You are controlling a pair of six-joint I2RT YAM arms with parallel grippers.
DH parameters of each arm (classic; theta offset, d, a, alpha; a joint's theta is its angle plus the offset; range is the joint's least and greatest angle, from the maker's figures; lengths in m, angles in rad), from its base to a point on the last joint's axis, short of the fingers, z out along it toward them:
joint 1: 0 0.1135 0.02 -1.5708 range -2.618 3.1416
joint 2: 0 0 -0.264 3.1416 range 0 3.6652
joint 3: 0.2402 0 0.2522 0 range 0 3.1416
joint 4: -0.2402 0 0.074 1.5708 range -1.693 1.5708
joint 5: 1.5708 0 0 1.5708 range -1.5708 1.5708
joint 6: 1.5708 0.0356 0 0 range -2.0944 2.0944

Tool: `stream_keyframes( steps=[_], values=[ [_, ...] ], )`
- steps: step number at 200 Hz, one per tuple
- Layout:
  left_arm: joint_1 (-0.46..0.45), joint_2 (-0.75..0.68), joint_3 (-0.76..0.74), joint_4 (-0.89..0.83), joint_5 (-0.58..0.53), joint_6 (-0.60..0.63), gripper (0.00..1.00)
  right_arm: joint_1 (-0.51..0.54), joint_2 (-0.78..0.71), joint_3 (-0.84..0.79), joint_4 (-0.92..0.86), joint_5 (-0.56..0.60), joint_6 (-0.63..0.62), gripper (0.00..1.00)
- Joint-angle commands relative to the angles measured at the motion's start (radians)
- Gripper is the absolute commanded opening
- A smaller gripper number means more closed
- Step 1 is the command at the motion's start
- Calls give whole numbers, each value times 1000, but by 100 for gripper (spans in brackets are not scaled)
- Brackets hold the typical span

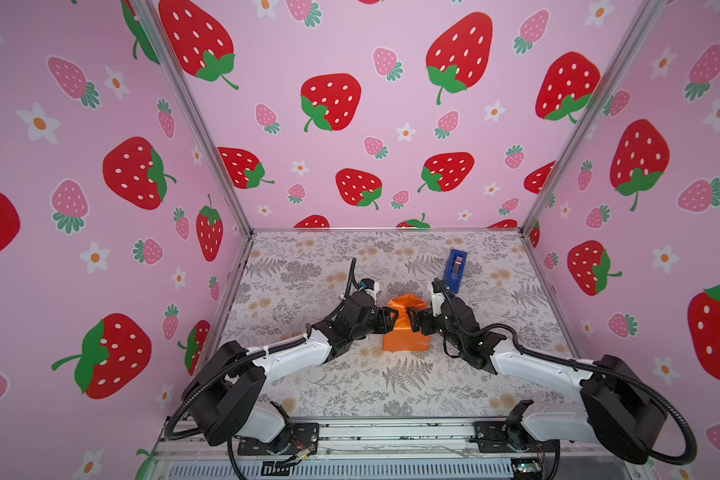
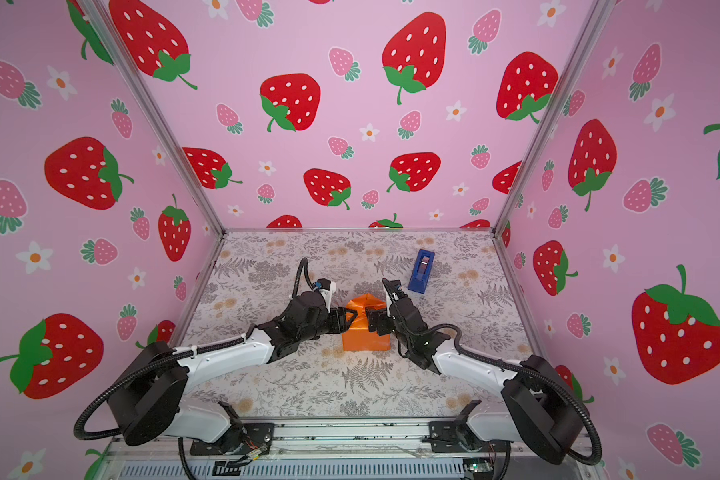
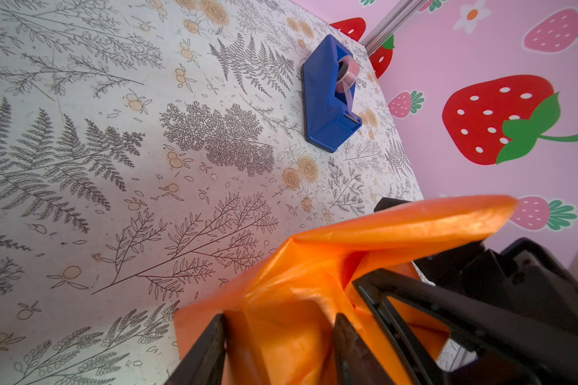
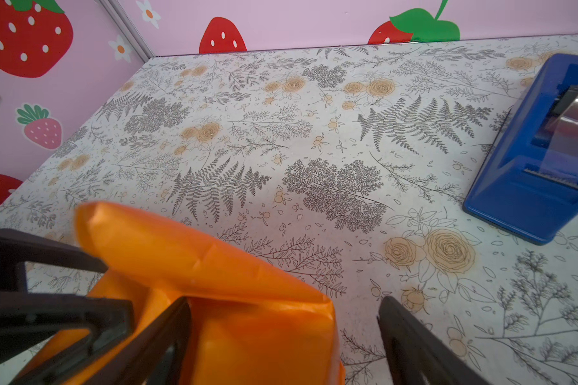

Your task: Wrap the gift box in paper

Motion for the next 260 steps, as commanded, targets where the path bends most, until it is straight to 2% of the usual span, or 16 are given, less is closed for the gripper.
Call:
stream_keyframes(
  steps=[1, 44, 75, 101, 128, 156, 186, 208, 260],
  values=[
    [-17, 53, -25, -185, 29, 22, 52, 17, -19, -30, -111, -18, -41, 91],
    [-17, 42, -22, -185, 35, 40, 52, 18, 7, -17, -167, 41, -33, 91],
    [-14, 38, 19, -224, 38, 92, 52, 17, 39, 5, -186, 42, -24, 90],
    [-9, 18, 60, -262, 41, 172, 53, 17, 50, 12, -197, 28, -25, 88],
    [8, -24, 116, -315, 48, 326, 56, 17, 45, 10, -197, 21, -30, 88],
    [66, -45, 181, -364, 128, 464, 60, 17, 46, 12, -205, 21, -30, 87],
    [161, 5, 246, -368, 349, 569, 61, 18, 45, 7, -202, 18, -28, 85],
    [174, 58, 304, -401, 441, 674, 60, 17, 40, 7, -200, 13, -28, 85],
    [195, 180, 411, -372, 596, 708, 60, 17, 38, 3, -192, -1, -28, 84]
  ],
)
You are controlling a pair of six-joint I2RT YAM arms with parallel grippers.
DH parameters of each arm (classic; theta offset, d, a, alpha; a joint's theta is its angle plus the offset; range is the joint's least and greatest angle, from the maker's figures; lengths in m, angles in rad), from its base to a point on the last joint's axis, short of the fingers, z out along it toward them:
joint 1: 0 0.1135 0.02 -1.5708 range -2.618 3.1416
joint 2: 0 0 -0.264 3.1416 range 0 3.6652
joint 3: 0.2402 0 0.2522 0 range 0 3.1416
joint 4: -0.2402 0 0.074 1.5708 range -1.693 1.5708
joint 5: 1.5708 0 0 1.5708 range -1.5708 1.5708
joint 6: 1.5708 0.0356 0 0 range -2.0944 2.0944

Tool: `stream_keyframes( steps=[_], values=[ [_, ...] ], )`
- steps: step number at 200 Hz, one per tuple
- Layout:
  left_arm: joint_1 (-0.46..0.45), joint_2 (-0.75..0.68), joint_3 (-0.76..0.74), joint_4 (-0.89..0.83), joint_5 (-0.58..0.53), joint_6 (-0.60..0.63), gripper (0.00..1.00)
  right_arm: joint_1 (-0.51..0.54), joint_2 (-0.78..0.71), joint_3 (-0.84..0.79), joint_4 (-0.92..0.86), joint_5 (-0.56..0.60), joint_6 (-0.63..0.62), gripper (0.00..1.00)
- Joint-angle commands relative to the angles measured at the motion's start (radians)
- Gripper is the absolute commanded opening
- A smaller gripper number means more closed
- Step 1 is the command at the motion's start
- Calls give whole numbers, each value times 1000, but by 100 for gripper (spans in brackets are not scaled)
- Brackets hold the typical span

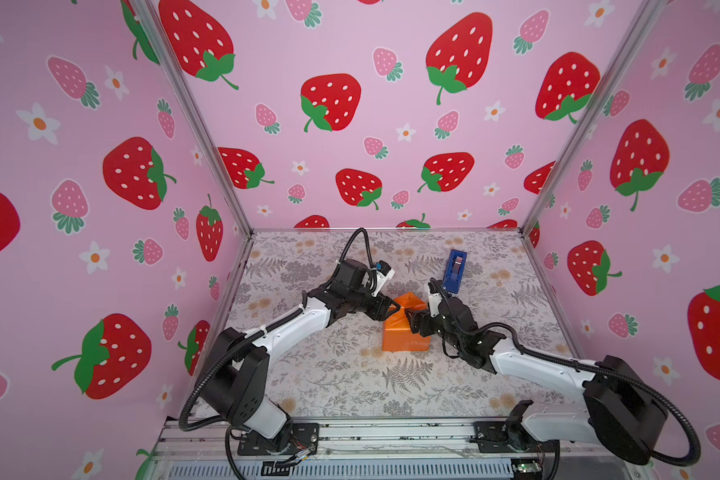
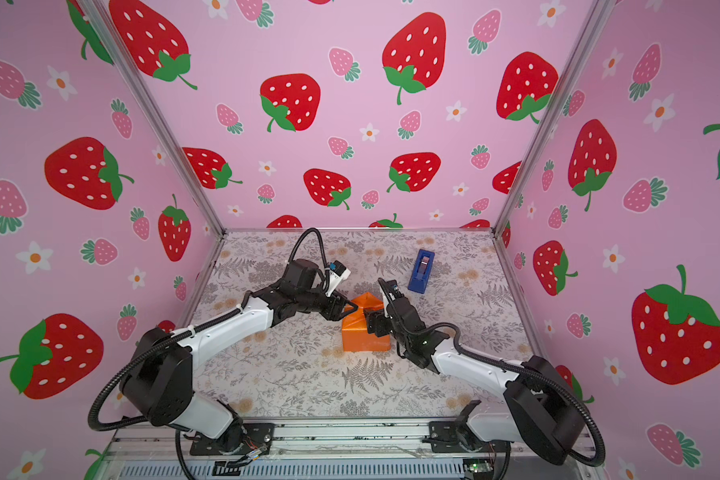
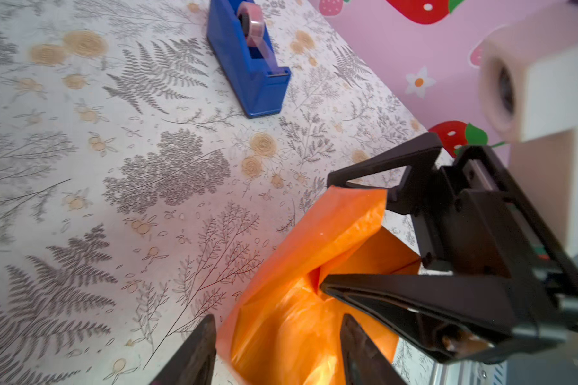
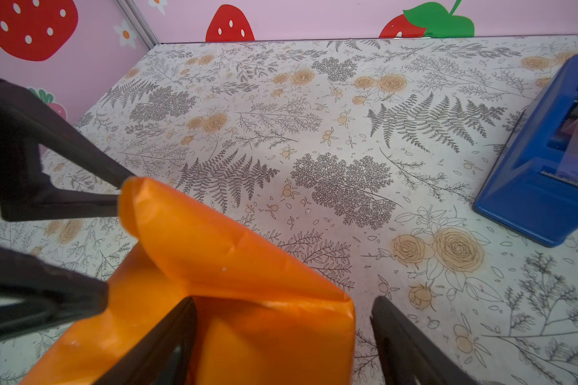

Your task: Wrap the gift box in paper

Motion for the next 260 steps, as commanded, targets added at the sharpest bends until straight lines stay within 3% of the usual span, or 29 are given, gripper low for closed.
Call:
stream_keyframes(
  steps=[1, 52, 75, 136, 204, 260],
  values=[
    [8, 43, 68, 5, 140, 62, 60, 5, 27, -28, -146, -12, -22, 84],
    [8, 138, 157, -12, 152, 79, 58, 5, 28, -27, -144, -15, -22, 83],
    [13, 143, 179, -37, 141, 109, 54, 4, 28, -28, -147, -13, -22, 83],
    [58, 132, 214, -146, 170, 201, 53, 4, 29, -28, -144, -22, -18, 82],
    [66, 205, 302, -172, 180, 205, 51, 5, 24, -30, -147, -20, -17, 82],
    [66, 239, 349, -187, 233, 206, 41, 5, 29, -30, -146, -22, -11, 82]
  ],
)
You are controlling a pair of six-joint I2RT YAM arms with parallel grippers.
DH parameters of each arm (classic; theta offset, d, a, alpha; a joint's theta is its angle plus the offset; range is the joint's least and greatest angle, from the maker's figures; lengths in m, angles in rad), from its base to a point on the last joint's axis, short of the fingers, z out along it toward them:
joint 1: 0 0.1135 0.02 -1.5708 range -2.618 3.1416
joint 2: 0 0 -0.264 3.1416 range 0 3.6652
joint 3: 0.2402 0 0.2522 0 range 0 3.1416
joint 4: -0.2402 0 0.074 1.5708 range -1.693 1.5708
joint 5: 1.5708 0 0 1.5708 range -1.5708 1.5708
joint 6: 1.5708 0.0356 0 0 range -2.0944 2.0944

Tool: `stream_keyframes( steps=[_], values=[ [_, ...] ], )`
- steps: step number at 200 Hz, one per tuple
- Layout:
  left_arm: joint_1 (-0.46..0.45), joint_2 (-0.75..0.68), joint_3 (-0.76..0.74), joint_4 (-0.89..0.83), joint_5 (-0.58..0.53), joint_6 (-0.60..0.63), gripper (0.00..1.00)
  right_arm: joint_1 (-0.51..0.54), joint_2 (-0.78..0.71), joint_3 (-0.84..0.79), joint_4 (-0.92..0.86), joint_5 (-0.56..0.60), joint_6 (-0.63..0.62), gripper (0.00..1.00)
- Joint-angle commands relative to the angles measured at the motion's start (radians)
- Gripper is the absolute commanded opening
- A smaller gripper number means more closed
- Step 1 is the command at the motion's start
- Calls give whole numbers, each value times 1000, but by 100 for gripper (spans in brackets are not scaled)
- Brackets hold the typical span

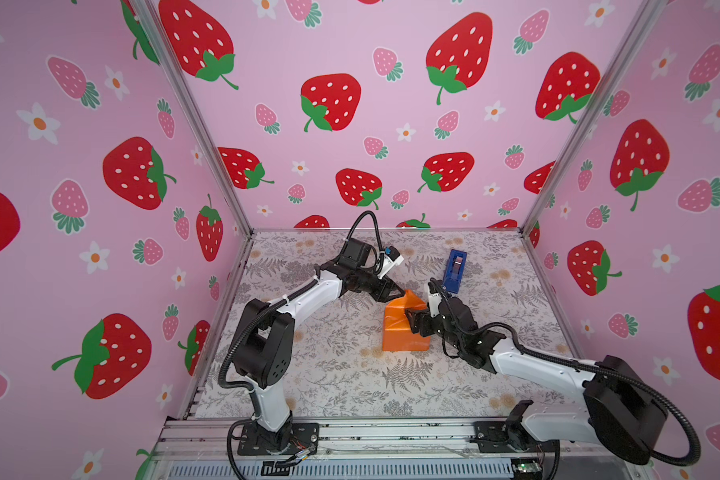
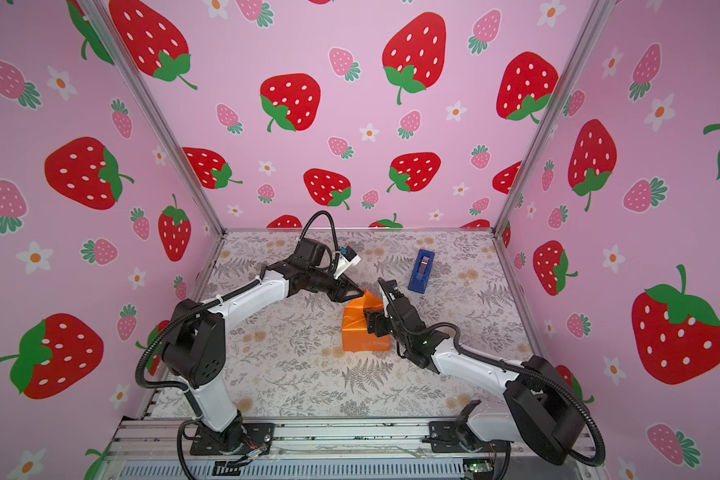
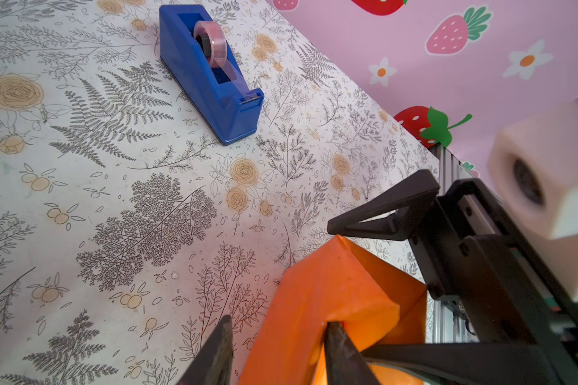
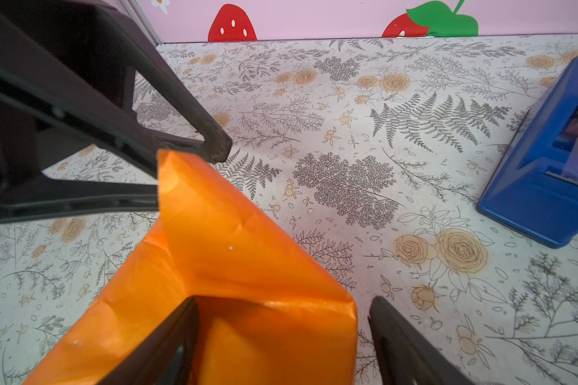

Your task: Wrap the gift box in paper

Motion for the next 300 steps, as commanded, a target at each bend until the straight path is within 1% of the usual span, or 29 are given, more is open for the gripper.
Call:
stream_keyframes(
  steps=[1, 41, 76, 97, 130, 143, 145, 151, 177, 183, 187, 190, 213, 233, 247, 269, 300],
  values=[
    [1, 8, 52, -23, 59, 25, 41, 5, 28, -29, -147, -11, -13, 82],
    [3, 11, 59, 13, 129, -5, 32, 5, 29, -31, -147, -11, -13, 82],
    [1, 20, 77, 19, 173, -19, 28, 5, 29, -31, -148, -8, -9, 82],
    [2, 25, 85, 17, 186, -22, 23, 5, 28, -31, -148, -5, -8, 82],
    [2, 32, 97, 15, 213, -25, 10, 4, 29, -29, -149, -6, -8, 82],
    [1, 33, 96, 18, 216, -24, 7, 4, 32, -29, -148, -4, -7, 82],
    [1, 34, 96, 18, 216, -25, 3, 4, 31, -30, -149, -4, -7, 82],
    [2, 35, 97, 20, 216, -28, 0, 4, 33, -31, -149, -4, -7, 82],
    [3, 13, 84, 48, 163, -56, 0, 4, 36, -30, -150, -7, -8, 82],
    [5, 2, 77, 61, 144, -70, 4, 5, 36, -31, -150, -8, -7, 82],
    [6, -4, 74, 66, 137, -77, 4, 4, 37, -31, -150, -8, -7, 82],
    [7, -8, 72, 70, 135, -80, 9, 4, 38, -31, -150, -9, -7, 82],
    [21, -40, 61, 100, 118, -118, 21, 4, 37, -31, -149, -10, -10, 82],
    [26, -62, 56, 115, 132, -130, 36, 5, 39, -30, -147, -12, -11, 81],
    [26, -65, 56, 116, 159, -132, 43, 4, 39, -29, -146, -12, -11, 81],
    [24, -54, 51, 120, 198, -135, 47, 5, 41, -28, -144, -12, -11, 81],
    [12, -7, 70, 81, 226, -109, 47, 4, 48, -24, -143, -15, -11, 81]
  ],
)
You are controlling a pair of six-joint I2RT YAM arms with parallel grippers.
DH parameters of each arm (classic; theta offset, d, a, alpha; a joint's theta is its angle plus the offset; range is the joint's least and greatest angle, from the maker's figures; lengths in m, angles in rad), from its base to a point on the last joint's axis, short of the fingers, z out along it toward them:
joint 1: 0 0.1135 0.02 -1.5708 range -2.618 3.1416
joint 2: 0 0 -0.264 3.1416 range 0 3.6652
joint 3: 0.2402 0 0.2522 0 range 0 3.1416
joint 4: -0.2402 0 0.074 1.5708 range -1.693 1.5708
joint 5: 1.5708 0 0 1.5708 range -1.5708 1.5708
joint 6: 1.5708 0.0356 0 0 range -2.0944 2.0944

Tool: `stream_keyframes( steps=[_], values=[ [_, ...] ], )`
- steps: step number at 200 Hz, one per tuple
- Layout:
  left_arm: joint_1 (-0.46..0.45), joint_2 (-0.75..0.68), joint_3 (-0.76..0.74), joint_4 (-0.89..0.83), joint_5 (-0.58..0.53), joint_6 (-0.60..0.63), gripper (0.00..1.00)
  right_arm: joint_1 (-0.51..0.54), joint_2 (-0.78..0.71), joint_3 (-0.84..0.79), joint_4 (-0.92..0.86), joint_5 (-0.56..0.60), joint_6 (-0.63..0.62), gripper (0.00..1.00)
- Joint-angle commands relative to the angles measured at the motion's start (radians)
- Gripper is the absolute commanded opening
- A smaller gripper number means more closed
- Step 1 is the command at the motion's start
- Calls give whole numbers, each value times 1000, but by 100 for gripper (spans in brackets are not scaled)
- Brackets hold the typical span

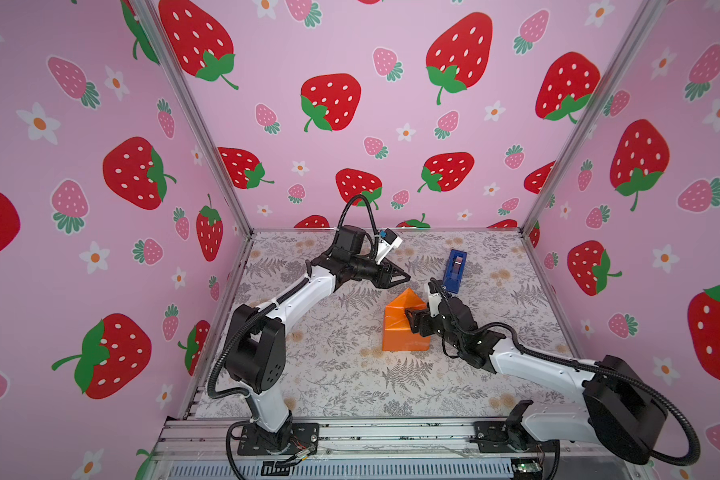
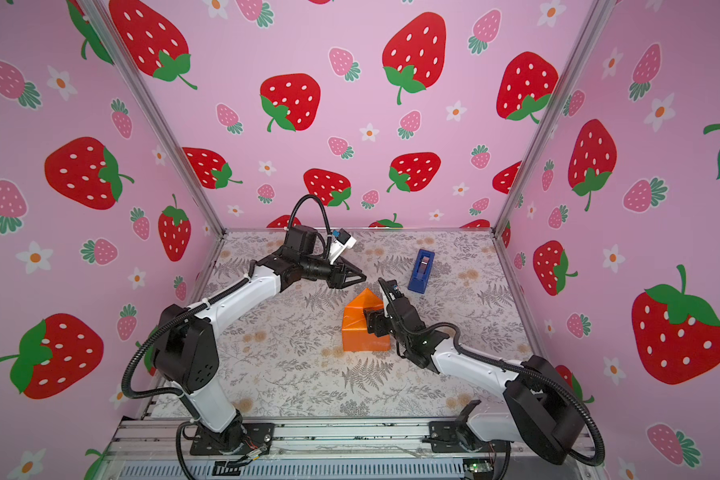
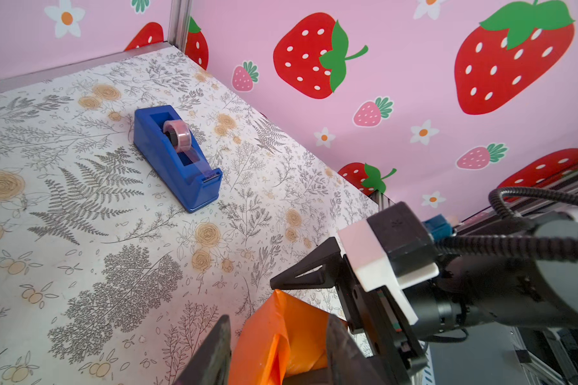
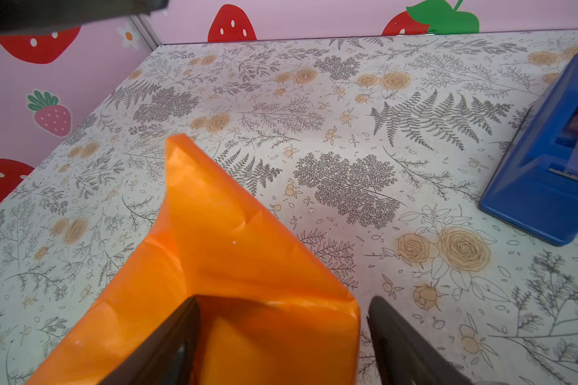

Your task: Wrap the gift box in paper

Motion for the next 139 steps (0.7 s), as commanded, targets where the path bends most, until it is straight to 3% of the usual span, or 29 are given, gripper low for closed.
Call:
stream_keyframes(
  steps=[1, 53, 83, 135, 139],
  values=[
    [-13, 43, 19, -28, 55, 28, 47, 4, 44, -24, -147, -14, -21, 81],
    [-30, 91, 42, -80, 60, 67, 37, 4, 44, -21, -147, -12, -21, 81],
    [-30, 86, 42, -80, 72, 76, 20, 5, 44, -22, -147, -12, -21, 81],
    [-30, 74, 42, -77, 83, 78, 7, 4, 41, -22, -151, -12, -18, 80],
    [-30, 74, 41, -76, 85, 78, 2, 4, 41, -21, -153, -11, -18, 80]
  ],
)
